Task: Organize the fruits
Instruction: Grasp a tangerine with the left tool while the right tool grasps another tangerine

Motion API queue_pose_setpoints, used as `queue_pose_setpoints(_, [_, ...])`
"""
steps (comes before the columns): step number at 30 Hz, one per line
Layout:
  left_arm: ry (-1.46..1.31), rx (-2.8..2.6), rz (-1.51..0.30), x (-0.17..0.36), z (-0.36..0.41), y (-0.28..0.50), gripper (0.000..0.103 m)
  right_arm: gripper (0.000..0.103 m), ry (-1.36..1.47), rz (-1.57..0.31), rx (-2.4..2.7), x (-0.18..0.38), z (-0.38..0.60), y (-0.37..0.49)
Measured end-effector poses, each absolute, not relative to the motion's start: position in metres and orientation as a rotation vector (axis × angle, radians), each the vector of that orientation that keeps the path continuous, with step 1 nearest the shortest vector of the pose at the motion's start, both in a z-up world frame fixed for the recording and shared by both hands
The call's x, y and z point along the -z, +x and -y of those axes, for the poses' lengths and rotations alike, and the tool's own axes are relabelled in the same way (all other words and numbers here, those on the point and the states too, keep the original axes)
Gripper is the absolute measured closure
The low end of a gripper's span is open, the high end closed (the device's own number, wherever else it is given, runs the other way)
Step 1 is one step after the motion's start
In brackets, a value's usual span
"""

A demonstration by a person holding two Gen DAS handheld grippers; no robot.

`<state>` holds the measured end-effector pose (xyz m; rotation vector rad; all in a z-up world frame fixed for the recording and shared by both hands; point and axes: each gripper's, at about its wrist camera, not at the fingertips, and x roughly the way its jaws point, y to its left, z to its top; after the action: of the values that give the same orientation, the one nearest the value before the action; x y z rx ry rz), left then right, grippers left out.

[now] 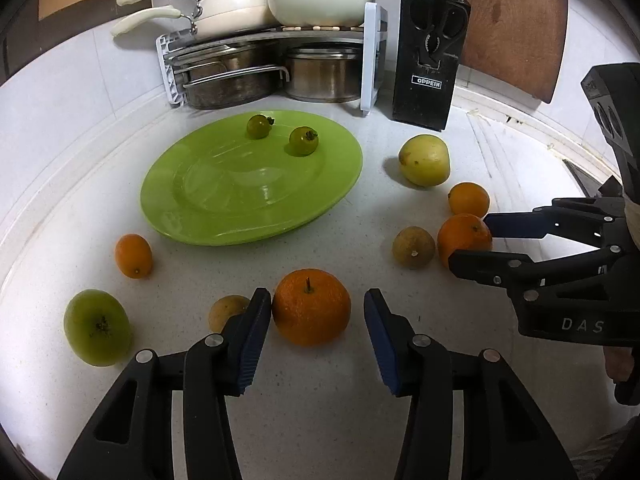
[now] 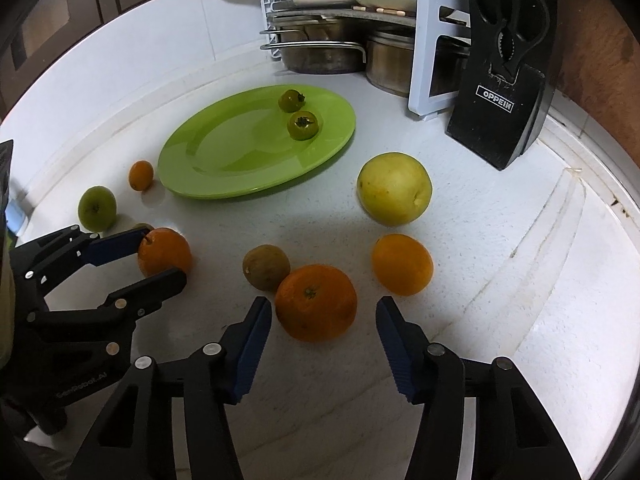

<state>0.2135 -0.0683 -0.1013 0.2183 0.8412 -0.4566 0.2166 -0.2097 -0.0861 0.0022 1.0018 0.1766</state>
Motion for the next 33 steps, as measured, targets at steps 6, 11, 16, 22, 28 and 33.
queue_pose_setpoints(6, [0.211, 0.443, -0.861, 0.103, 0.067, 0.217, 0.061, 0.056, -0.001, -1.003, -0.192, 0.088, 0.206, 0.219])
queue_pose_setpoints(11, [0.205, 0.441, -0.866, 0.103, 0.066, 0.218, 0.061, 0.058, -0.004, -1.001, -0.194, 0.089, 0.205, 0.22])
queue_pose_setpoints(16, [0.187, 0.441, -0.872, 0.102, 0.065, 0.219, 0.062, 0.059, -0.002, -1.002, -0.194, 0.089, 0.206, 0.219])
queue_pose_setpoints(22, [0.181, 0.439, -0.854, 0.096, 0.064, 0.217, 0.062, 0.059, 0.002, -1.004, -0.2, 0.088, 0.206, 0.218])
queue_pose_setpoints(28, [0.17, 0.44, -0.84, 0.091, 0.064, 0.215, 0.062, 0.059, 0.01, -0.984, -0.198, 0.079, 0.205, 0.214])
queue_pose_setpoints(33, [0.151, 0.441, -0.818, 0.079, 0.062, 0.213, 0.062, 0.059, 0.018, -0.952, -0.204, 0.067, 0.204, 0.213])
